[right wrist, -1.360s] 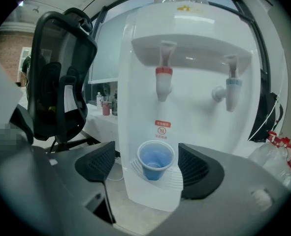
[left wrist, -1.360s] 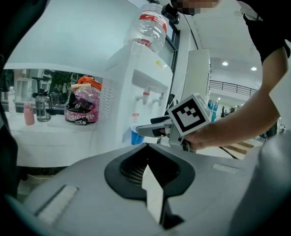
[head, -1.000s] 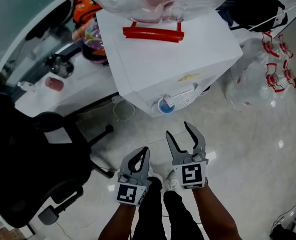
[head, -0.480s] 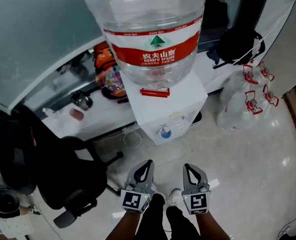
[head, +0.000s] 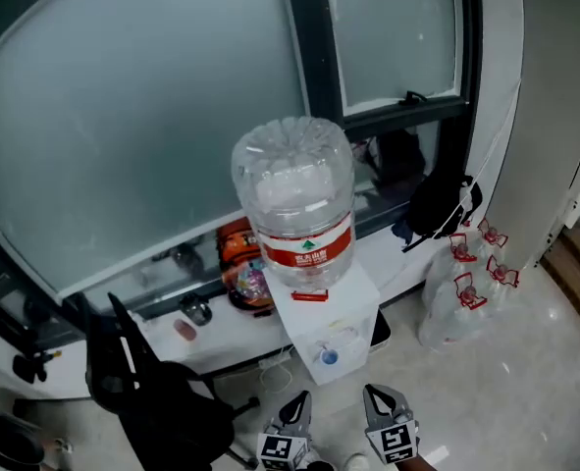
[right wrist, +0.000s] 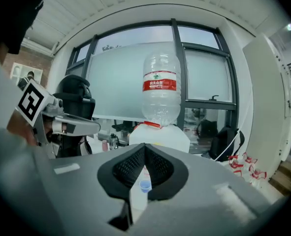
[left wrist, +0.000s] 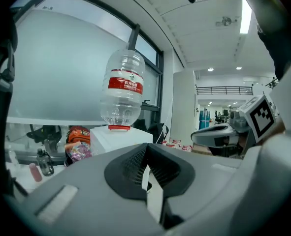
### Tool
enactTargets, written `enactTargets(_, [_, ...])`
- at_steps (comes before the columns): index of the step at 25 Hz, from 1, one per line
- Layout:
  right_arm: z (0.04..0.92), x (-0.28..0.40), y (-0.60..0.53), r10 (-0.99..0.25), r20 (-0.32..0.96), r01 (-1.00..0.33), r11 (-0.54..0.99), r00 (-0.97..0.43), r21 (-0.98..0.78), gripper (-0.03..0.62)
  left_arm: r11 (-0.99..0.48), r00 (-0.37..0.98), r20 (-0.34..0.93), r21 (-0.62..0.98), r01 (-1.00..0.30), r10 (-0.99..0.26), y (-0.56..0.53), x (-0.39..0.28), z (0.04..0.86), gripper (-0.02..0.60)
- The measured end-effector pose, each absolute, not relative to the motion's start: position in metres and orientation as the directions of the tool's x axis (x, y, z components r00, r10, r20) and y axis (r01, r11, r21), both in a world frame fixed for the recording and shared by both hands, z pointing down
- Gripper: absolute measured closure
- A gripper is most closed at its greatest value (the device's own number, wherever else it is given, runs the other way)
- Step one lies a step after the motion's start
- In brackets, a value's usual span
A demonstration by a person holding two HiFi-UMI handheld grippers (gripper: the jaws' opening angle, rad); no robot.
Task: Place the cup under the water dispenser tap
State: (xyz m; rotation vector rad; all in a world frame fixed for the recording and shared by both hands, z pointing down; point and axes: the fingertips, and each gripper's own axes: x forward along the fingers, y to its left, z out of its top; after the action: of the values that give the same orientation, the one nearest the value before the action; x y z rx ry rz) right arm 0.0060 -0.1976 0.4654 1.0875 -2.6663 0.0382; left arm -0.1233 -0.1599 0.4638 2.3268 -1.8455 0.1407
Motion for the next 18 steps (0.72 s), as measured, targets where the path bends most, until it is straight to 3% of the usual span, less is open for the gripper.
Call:
enactTargets(12, [0.412, -0.001, -0.216, -0.685, 0.147, -0.67, 0.729, -0.714, 0.14, 0.592, -0.191, 0.195, 0.169, 0.036, -0.981, -0.966, -0.155, -0.121, 0.435, 0.565])
enactTargets(18, [0.402, 0.001, -0.215, -0.69, 0.118, -0.685, 0.724, -0.714, 0.081, 0.592, -0.2, 0.201, 0.145, 0.015, -0.98, -0.969, -0.154, -0.12, 0.423, 0.565])
